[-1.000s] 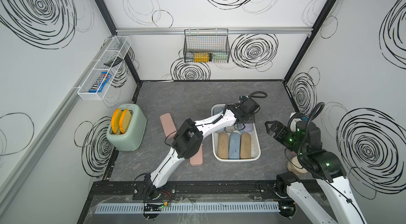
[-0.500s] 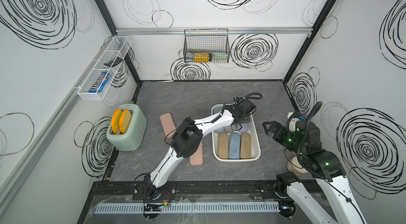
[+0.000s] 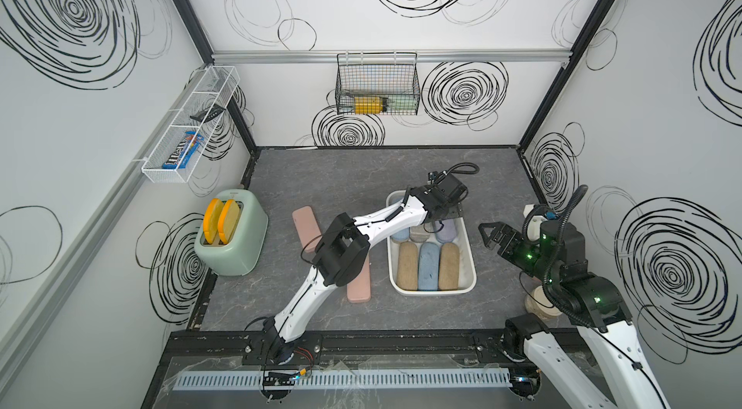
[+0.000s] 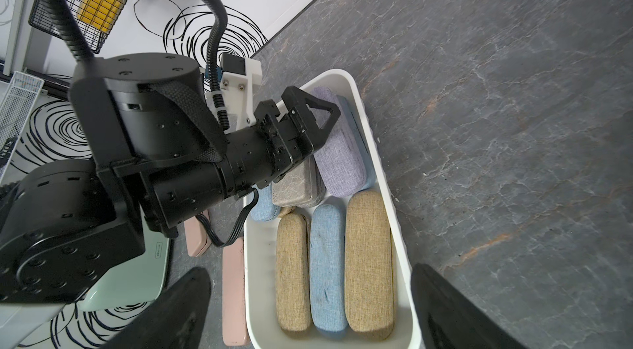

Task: Put the glasses cases into the storage boxes
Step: Place the glasses case in the storage box, then pick up the glasses case at the center of the board.

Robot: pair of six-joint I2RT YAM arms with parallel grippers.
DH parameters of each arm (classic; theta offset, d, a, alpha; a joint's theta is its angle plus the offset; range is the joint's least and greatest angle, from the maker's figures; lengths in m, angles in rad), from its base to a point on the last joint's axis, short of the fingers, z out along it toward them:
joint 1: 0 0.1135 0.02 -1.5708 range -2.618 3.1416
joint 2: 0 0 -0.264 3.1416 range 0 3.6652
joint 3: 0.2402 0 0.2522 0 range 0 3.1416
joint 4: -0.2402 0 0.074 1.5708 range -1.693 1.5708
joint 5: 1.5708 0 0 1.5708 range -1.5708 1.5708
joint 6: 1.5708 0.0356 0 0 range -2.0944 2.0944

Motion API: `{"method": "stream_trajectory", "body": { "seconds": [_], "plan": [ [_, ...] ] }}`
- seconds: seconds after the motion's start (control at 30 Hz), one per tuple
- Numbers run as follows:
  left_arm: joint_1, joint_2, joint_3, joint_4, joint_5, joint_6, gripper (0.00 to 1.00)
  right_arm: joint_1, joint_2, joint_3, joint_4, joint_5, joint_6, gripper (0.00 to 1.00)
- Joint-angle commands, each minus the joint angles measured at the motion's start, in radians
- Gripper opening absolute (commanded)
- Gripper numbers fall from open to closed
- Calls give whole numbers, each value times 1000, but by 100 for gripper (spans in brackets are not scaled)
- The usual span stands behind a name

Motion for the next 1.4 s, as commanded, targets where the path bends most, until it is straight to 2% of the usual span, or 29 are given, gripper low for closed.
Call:
{"method": "stream_trajectory", "body": {
  "seconds": [0.0,0.1,0.17,0.2,0.33,0.43,0.5,0.57,0.63,0.73,0.83,0.97,1.1,1.2,1.37],
  "plan": [
    [-7,-22,19,29,-5,18,86,-3,2,33,-6,-7,-13,95],
    [-14,-110,-13,28,-45,45,89,-2,7,36,-3,-27,-20,95],
    [-19,-201,-51,18,-90,73,99,-2,21,39,-8,-41,-26,95],
    [-23,-260,-87,27,-119,94,96,0,31,46,-17,-46,-29,95],
    [-24,-551,-312,114,-186,193,96,16,63,78,-29,-54,-35,93],
    [18,-806,-515,161,-188,243,96,70,97,103,-29,-31,-18,92],
    [106,-972,-655,167,-154,242,96,142,125,120,-26,26,9,92],
    [240,-1140,-819,218,-69,232,96,247,157,128,-15,96,60,92],
    [408,-1300,-994,288,30,203,96,404,196,116,20,196,132,92],
    [559,-1460,-1166,297,34,207,96,698,303,109,77,383,232,94],
    [606,-1519,-1247,240,19,262,96,925,492,163,107,519,288,96],
    [649,-1526,-1311,183,21,341,96,1074,729,239,201,543,291,100],
    [768,-1516,-1351,132,58,403,96,1136,959,309,284,525,268,97],
    [886,-1497,-1375,108,143,414,96,1133,1127,425,226,486,278,97],
    [881,-1518,-1431,141,102,393,96,1137,1319,591,154,476,263,97]
  ]
}}
